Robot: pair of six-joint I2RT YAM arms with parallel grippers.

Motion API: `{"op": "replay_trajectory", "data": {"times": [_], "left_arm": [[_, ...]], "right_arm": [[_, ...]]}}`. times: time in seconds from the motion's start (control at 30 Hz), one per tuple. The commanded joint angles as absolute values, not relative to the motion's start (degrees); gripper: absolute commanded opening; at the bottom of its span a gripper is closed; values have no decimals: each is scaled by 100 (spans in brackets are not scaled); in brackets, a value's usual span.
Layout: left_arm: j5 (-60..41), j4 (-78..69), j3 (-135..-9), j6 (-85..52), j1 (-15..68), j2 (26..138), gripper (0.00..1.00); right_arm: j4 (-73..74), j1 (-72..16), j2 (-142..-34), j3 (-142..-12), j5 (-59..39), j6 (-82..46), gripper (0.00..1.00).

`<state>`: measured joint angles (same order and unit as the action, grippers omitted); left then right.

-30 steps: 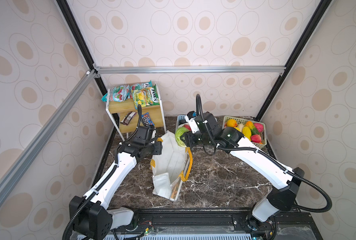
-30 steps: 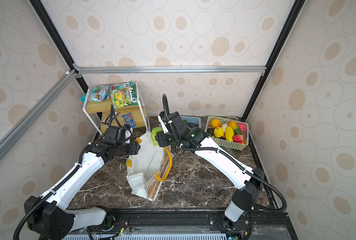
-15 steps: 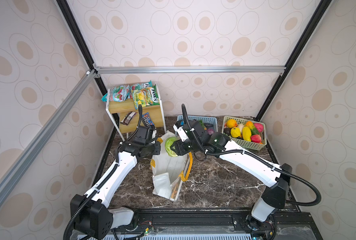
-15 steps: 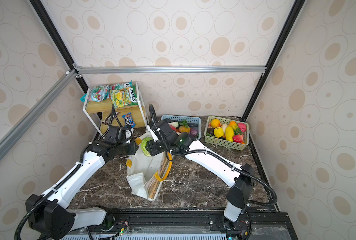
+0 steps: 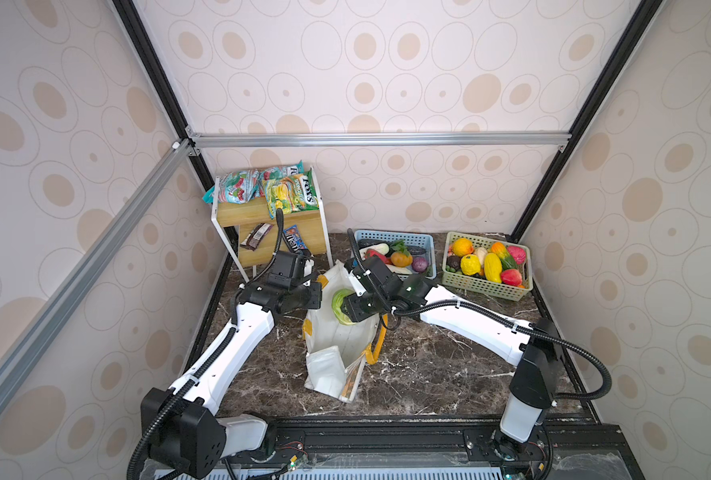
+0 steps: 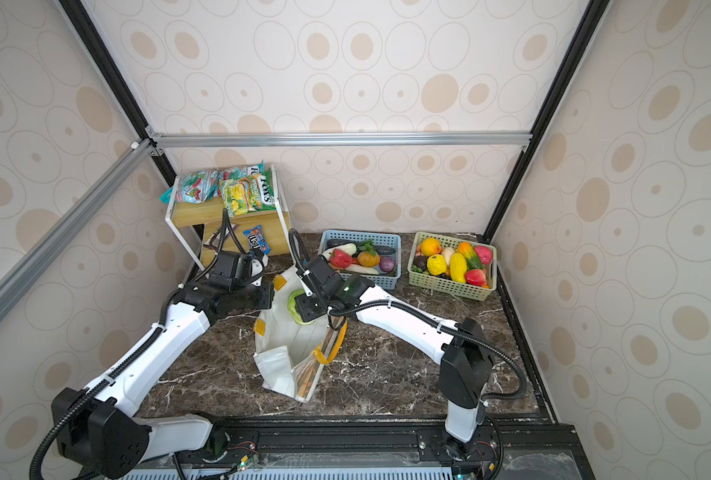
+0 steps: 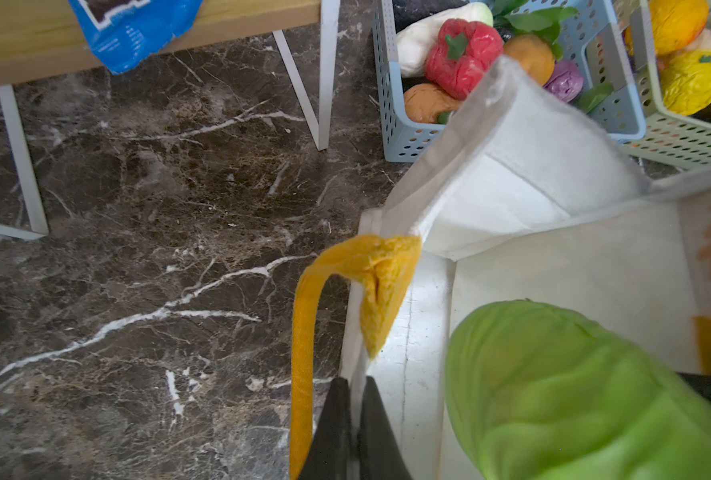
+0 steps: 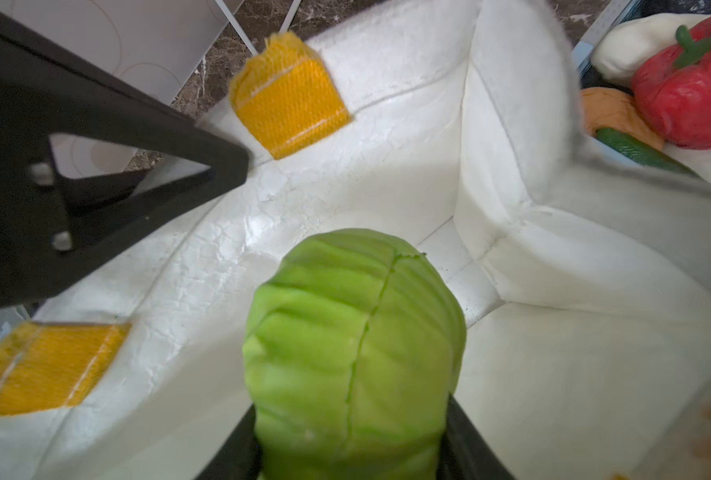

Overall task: Place the food into the grocery bag and tie it
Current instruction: 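Carry the green cabbage over the bag opening with the right gripper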

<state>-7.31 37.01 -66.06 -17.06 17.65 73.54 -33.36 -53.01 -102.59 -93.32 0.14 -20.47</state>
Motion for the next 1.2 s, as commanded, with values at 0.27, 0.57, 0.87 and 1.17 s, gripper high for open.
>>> {"op": "replay_trajectory", "data": {"times": [0.27,0.57,0.87,1.17], "left_arm": [[-1627,3621,-6737,-1835,1713,7075,0],[-2182,3545,-6684,-1974,1713,6887,0],[-2527,3306,-6436,-2220,1710,6667,0],[-2619,3198,-6238,-2411,1709,6474,0]], "right_arm": [[-3750,-5338,-10710,-9328,659,-1716,51],[-4186,-5325,-11230,-9574,1269,-1680,51],[-3902,-5162,-11627,-9534,1438,-2307,51],[-3402,-4841,-11819,-9213,1639,-3343,54]]}}
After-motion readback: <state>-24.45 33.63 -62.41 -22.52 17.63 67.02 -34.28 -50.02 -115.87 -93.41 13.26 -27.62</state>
